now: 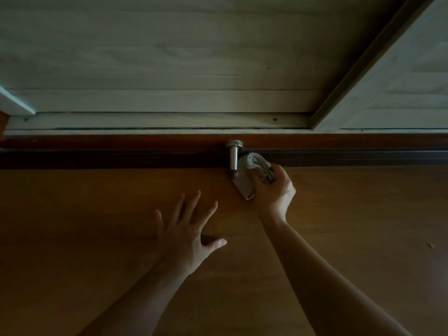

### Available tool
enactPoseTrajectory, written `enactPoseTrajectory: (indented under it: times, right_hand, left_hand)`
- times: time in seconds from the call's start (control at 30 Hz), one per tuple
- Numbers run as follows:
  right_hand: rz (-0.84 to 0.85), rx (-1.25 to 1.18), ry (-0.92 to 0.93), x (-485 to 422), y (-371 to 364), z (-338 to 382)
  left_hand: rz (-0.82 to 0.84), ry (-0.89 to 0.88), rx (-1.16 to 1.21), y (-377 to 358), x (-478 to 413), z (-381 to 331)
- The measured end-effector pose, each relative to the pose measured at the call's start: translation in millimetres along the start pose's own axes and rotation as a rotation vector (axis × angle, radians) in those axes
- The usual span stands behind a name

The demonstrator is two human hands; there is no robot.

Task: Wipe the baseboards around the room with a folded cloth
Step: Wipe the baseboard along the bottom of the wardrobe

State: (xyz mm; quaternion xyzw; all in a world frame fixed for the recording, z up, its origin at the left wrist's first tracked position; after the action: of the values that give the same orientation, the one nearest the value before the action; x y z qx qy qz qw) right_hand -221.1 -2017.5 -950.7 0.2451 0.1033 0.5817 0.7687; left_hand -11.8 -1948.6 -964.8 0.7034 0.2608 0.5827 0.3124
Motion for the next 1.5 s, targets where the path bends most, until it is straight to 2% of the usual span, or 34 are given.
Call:
enactPoseTrajectory:
  times: [0.13, 0.3, 0.47, 0.6, 0.7, 0.9, 1.03, 1.23, 1.33, 1.5]
  right_hand:
    - [-0.058, -0.035, -0.065, 3, 13, -4]
    - [0.013, -0.015, 0.025, 4, -7, 9]
    - [-0.107, -0.092, -0.092, 5, 18, -4]
    - [-0.032, -0.046, -0.017, 6, 2, 9]
    - [-0.024, -0.081, -0.046, 3, 0, 6]
    - [-0.247, -0.067, -0.196, -4, 51, -23]
    - [-0.337, -0.111, -0.262, -11, 84, -34]
    - [-0.277, -0.077, -0.203, -12, 78, -31]
    - [-0.317, -0.130, -0.258, -12, 85, -34]
    - [-0.281, -0.108, -0.247, -13, 86, -32]
  left_hand:
    - [0.025, -0.004, -0.015, 3, 1, -1]
    - [0.019, 0.016, -0.031, 4, 3, -3]
    - [0.040, 0.016, -0.037, 6, 2, -4]
    - [0.022, 0.012, -0.034, 4, 1, -5]
    - [0.011, 0.002, -0.050, 1, -1, -5]
    - [0.032, 0.009, -0.064, 1, 1, -4]
    - [0.039, 0.009, -0.081, 1, 2, -5]
    - [0.008, 0.001, -0.075, -2, -2, -1]
    - [0.033, 0.010, -0.061, 2, 0, -5]
    - [0.016, 0.012, -0.046, 2, 3, -6]
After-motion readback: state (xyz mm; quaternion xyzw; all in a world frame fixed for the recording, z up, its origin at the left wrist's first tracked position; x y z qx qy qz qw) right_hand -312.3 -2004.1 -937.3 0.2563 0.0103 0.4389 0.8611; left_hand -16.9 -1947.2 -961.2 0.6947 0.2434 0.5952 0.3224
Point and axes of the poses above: each hand's wrist, its own x-axis away from the middle knuckle, its own y-axis out of the back of the hand, z = x × y, the point moved 3 cm from there along -x, towards the middle knuckle, and after that the axes turned 14 degrees about z, right-handed, at the moved point
